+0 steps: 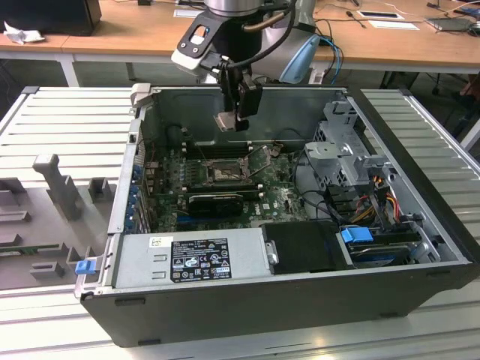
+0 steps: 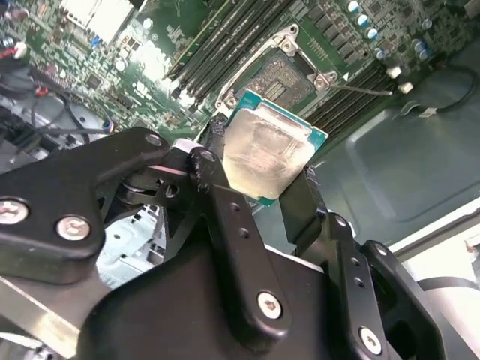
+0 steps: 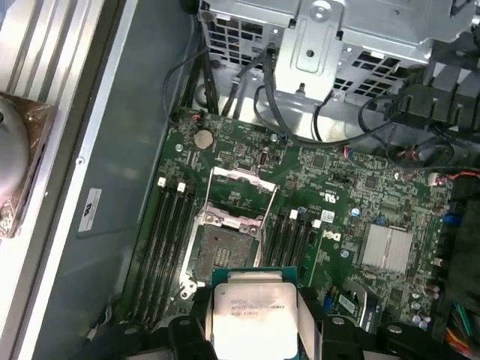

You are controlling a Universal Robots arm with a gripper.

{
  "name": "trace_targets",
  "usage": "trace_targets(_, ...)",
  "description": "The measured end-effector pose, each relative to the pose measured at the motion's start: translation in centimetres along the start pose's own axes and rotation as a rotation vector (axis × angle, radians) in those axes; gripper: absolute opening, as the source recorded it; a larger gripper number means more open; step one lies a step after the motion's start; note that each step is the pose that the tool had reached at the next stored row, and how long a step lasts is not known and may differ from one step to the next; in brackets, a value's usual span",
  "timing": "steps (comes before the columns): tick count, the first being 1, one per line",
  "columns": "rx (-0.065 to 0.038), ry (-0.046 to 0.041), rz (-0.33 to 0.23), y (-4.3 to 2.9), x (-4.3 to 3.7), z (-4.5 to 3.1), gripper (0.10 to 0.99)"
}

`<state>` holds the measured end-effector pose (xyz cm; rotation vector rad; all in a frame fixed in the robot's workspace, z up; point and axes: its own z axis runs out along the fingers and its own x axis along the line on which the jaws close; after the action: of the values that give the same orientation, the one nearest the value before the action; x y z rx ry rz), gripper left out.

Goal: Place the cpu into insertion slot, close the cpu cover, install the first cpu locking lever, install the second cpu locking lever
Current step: 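Place the cpu into insertion slot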

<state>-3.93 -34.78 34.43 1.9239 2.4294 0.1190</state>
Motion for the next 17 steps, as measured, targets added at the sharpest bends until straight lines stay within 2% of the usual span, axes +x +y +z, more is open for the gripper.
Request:
trace_targets(6,-0.001,-0.0058,0.07,-0.07,-0.01,0.85,0.537)
trace_targets(10,-0.002,-0.0092,0.107,-0.15,-0.02,1.69,0.537)
trace_targets(15,-0.003,-0.0174,0.155,-0.17,-0.02,2.09,0.537)
trace_targets(17,-0.004,-0.0206,0.19,-0.19,-0.02,2.35,0.537)
